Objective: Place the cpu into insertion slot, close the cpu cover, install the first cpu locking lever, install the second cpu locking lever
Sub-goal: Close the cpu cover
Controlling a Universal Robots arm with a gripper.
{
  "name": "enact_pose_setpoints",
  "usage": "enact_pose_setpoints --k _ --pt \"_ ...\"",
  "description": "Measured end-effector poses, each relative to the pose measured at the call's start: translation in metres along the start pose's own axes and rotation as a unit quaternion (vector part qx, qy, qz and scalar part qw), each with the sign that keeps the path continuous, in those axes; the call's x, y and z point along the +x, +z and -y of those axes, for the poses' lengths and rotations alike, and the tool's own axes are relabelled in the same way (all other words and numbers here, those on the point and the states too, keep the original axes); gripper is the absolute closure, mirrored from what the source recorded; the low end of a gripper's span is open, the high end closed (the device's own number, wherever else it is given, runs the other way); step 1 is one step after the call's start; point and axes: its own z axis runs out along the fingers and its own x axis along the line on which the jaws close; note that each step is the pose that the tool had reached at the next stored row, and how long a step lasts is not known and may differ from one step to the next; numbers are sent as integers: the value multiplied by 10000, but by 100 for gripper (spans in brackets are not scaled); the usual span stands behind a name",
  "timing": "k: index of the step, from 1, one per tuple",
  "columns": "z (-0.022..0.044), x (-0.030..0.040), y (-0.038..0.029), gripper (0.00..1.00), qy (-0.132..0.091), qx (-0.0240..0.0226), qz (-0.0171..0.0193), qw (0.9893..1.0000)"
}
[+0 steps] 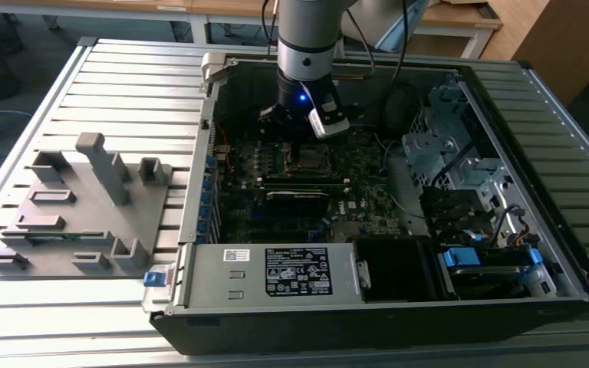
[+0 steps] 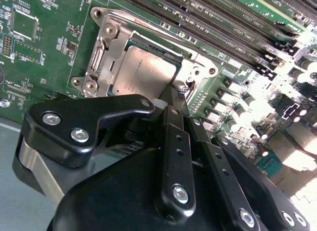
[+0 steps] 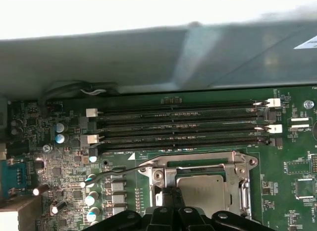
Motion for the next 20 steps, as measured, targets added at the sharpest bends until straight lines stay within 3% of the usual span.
enact_pose_setpoints --k 8,20 --pt "0 5 6 90 -12 0 2 10000" --pt "4 55 26 90 -223 -1 4 9998"
